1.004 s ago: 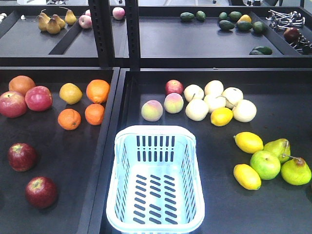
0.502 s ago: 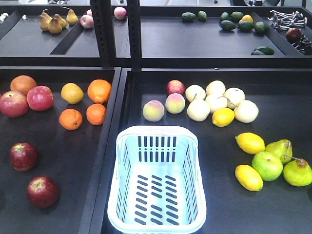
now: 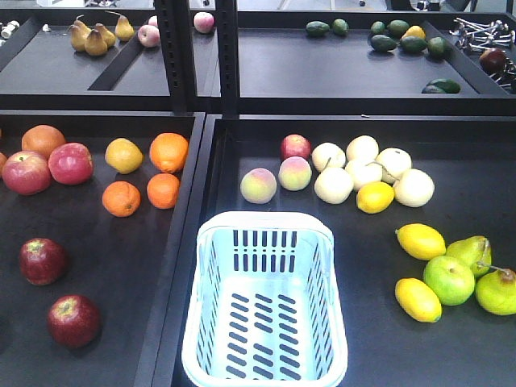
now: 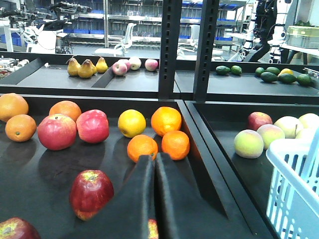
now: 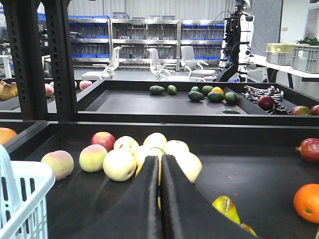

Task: Pick three apples into basket with both arms

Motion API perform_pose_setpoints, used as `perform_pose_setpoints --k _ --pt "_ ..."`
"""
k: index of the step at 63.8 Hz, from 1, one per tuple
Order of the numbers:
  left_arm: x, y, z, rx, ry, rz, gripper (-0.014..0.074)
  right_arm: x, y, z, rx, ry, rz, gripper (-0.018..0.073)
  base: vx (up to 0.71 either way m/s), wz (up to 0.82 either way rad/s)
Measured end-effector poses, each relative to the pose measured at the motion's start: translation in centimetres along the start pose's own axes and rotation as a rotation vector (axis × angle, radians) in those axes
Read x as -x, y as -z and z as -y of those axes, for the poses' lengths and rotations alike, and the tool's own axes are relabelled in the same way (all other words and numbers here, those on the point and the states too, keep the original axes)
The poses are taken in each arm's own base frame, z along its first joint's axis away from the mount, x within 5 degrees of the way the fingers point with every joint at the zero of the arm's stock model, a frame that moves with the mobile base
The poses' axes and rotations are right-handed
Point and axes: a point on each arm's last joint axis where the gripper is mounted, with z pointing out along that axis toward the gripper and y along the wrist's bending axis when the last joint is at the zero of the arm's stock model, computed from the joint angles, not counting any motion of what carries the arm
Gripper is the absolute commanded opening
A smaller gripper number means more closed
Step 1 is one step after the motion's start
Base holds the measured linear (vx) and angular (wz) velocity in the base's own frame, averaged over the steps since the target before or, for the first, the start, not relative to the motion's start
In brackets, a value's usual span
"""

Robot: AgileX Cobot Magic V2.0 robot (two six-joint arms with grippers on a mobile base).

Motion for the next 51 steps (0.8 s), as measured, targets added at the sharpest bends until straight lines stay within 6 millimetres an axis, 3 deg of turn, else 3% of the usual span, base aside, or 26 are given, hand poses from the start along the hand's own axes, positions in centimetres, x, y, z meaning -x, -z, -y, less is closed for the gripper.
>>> perform_pose_setpoints --k 51 --pt "0.0 0.0 0.0 0.0 0.0 0.0 -0.0006 0.0 0.0 0.0 0.0 0.0 0.0 -0.0009 0.04 0.0"
